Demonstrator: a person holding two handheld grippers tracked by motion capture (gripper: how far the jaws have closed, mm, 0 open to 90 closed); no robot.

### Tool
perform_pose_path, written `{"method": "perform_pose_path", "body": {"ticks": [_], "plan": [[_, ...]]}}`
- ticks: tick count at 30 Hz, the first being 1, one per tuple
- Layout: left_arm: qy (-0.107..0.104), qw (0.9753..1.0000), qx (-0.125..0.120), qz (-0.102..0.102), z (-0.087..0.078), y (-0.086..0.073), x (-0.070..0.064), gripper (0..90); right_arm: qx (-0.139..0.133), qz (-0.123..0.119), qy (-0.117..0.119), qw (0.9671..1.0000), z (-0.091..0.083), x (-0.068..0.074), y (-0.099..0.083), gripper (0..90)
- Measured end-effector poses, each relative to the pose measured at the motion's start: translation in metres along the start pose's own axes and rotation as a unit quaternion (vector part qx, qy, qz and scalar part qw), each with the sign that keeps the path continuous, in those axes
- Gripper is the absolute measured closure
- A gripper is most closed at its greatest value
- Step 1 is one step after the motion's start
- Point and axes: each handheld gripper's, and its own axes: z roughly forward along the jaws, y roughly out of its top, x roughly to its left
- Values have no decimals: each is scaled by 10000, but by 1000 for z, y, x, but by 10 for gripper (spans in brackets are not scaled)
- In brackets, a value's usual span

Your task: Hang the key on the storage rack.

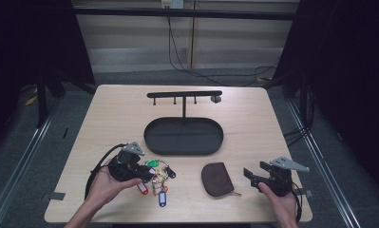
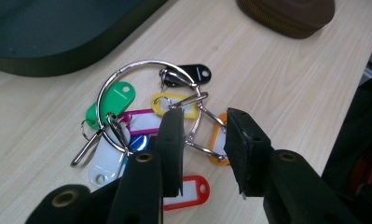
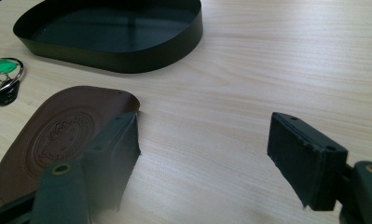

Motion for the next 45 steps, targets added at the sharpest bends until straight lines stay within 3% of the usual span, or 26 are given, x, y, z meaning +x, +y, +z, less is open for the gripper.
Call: {"method": "perform_pose_path", "body": {"ticks": [13,21,22,28,31,33,45], "plan": [[-168,9988,454,-73,18,12,5,656,51,-15,11,10000,1,0,0,248],[-322,9956,879,102,32,18,2,669,93,-2,-6,10000,1,-1,0,246],[-394,9942,989,131,34,19,2,676,102,-13,-3,9999,1,-1,0,246],[-352,9930,1121,154,43,20,1,682,151,-36,-6,9999,2,0,-1,246],[-198,9925,1199,148,47,23,2,670,178,-33,-7,9998,3,0,-1,245],[-236,9920,1231,118,50,25,1,667,223,-39,25,9997,4,0,-1,242],[-155,9868,1587,273,66,28,0,690,248,3,55,9997,5,0,-1,241]]}}
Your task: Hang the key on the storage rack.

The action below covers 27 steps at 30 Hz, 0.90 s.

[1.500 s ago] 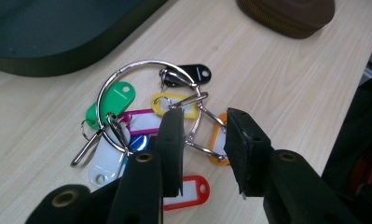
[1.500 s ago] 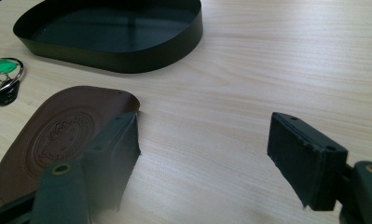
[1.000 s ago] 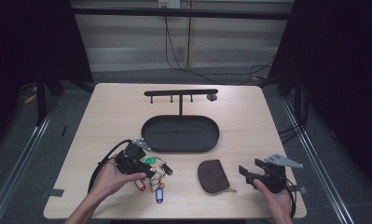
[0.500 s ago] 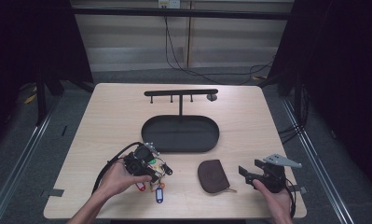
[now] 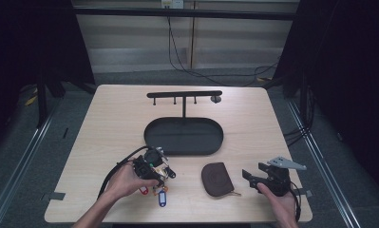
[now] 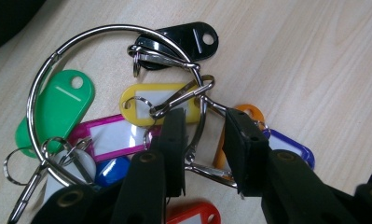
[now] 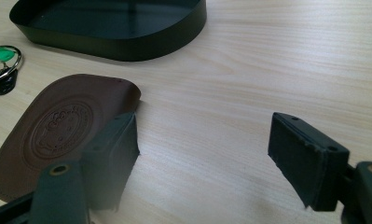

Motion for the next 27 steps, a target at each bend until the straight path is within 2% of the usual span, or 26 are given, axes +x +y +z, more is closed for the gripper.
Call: {"method": "perform_pose_path", "body": {"ticks": [5,9,10,11,17,18,21,22,23,25,27], "plan": [[32,10000,61,66,4,2,-2,693,-7,6,3,10000,0,0,0,242],[259,9994,116,200,4,3,-5,762,-2,-5,16,10000,1,0,0,242],[305,9989,139,315,4,3,-6,779,-4,-9,18,10000,0,0,0,242],[370,9986,149,345,4,4,-7,779,-1,-4,17,10000,0,0,0,242],[524,9978,182,371,5,4,-11,836,5,36,34,10000,1,-1,0,242],[476,9977,217,428,5,5,-9,858,2,35,29,10000,1,-1,0,242],[389,9983,247,362,5,6,-7,864,10,36,25,10000,1,0,0,242],[333,9988,239,259,5,6,-6,867,5,38,29,10000,1,0,0,242],[275,9990,260,247,5,7,-3,868,3,41,32,10000,1,-1,0,242],[54,9996,258,103,4,7,3,870,7,44,20,10000,1,-1,0,242],[-70,9996,266,79,4,8,7,870,12,56,27,10000,1,-1,0,242]]}}
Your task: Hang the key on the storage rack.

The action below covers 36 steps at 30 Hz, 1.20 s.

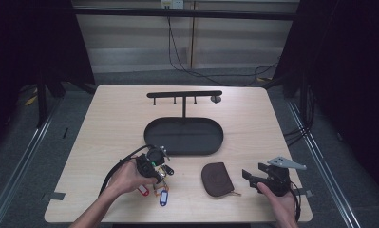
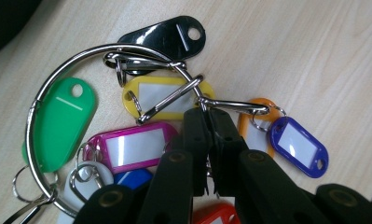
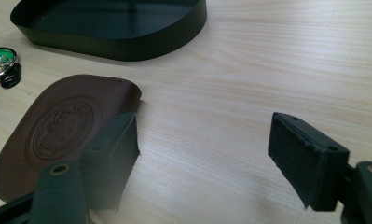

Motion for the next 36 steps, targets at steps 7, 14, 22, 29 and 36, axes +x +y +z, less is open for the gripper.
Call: {"method": "perform_pose_path", "body": {"ticks": [7,14,22,29,36], "plan": [[-216,9998,-19,-31,-3,-1,5,871,-7,39,-19,10000,0,-2,0,242],[-397,9991,-149,-96,-15,-3,8,871,-16,87,-37,10000,0,-2,0,233],[-450,9987,-196,-109,-32,-4,8,875,-47,166,-35,9998,-1,-3,-1,234],[-346,9988,-308,-170,-47,-5,10,877,-44,154,-24,9999,-1,-3,-1,231],[-371,9984,-414,-144,-62,-6,11,879,-57,162,-24,9999,-1,-3,0,231]]}}
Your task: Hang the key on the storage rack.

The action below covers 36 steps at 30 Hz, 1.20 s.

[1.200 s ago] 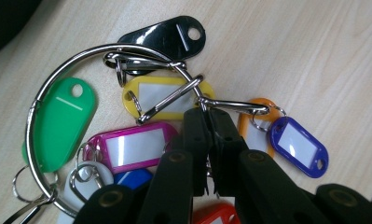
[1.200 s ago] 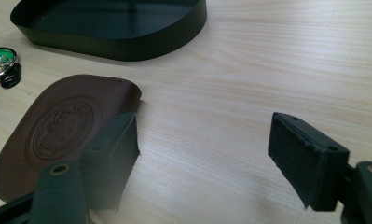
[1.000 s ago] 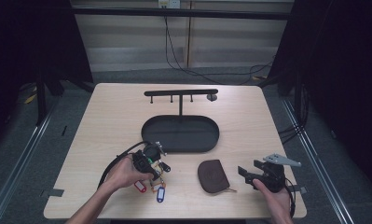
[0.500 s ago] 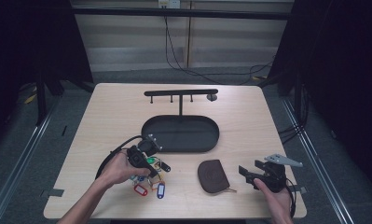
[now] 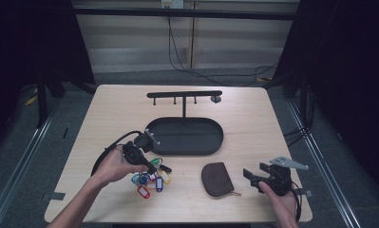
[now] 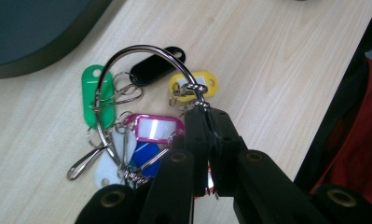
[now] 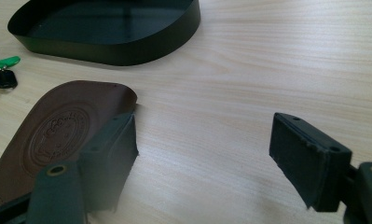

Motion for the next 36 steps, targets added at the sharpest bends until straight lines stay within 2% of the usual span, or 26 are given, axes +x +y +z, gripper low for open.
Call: {"method": "perform_pose_path", "body": {"ticks": [6,8,10,11,18,21,24,28,33,36], "plan": [[34,10000,-40,-26,-12,2,-2,881,-1,8,-5,10000,0,0,0,231],[106,9999,-75,-71,-16,2,-2,883,-2,5,-6,10000,0,0,0,231],[38,9999,-119,-99,-18,2,-2,883,2,3,-6,10000,0,0,0,231],[41,10000,-58,-36,-21,3,-1,883,5,2,-7,10000,0,0,0,231],[67,9999,-89,-45,-31,5,-1,884,0,6,-5,10000,0,0,0,231],[41,9998,-185,-108,-35,6,-1,884,2,10,1,10000,0,0,0,231],[-13,9997,-211,-88,-40,7,0,885,0,13,-6,10000,0,0,0,231],[-111,9995,-239,-167,-43,7,2,885,5,14,-2,10000,0,0,0,231],[-92,9991,-338,-221,-47,7,1,885,1,18,4,10000,0,-1,0,230],[-30,9993,-335,-181,-50,8,0,885,3,14,5,10000,0,0,0,230]]}}
